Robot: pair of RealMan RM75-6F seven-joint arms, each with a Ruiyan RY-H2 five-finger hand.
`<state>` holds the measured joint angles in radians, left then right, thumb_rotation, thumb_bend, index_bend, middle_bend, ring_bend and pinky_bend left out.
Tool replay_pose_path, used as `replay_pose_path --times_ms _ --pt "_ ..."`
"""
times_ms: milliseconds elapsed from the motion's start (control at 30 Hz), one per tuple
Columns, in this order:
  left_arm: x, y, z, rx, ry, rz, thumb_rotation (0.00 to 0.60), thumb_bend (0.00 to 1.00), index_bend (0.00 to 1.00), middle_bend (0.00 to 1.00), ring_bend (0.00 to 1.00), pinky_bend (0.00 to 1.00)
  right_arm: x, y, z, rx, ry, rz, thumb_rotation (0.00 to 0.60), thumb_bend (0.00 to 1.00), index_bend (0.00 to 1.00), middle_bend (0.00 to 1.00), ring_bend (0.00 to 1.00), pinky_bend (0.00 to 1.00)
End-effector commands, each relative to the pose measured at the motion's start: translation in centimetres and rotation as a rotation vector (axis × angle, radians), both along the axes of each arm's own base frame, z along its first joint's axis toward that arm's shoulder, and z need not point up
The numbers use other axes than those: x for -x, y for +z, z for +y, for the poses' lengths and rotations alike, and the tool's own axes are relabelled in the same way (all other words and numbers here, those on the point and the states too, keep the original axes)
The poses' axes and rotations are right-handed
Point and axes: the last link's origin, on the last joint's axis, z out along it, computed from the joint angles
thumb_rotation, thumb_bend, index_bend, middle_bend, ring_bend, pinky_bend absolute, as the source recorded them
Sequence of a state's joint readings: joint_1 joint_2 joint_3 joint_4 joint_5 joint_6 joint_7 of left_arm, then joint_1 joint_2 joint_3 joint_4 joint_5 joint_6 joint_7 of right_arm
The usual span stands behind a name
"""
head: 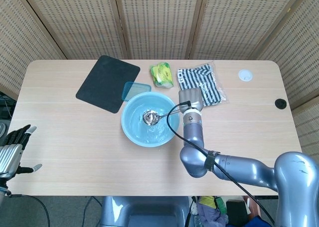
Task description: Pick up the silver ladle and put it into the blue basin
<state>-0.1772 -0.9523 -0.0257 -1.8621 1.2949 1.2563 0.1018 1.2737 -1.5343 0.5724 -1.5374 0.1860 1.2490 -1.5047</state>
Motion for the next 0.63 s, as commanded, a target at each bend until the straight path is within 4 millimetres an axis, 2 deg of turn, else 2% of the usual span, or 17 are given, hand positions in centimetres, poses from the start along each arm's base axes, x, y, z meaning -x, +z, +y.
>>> replay_pose_path --times_ms 33,633 --pt "0.01 -0.01 0.02 0.001 0.0 -0.001 0.6 0.0 0.0 0.0 0.0 0.0 -0.26 0.32 -0.01 0.006 0.0 -0.002 0.6 0.84 0.83 1.0 0.97 1.0" --pt "0.02 -0.04 0.08 0.005 0.004 -0.002 0.6 0.0 0.0 0.0 0.0 0.0 -1.12 1.12 0.24 0.016 0.004 0.004 0.6 0.84 0.83 1.0 0.97 1.0"
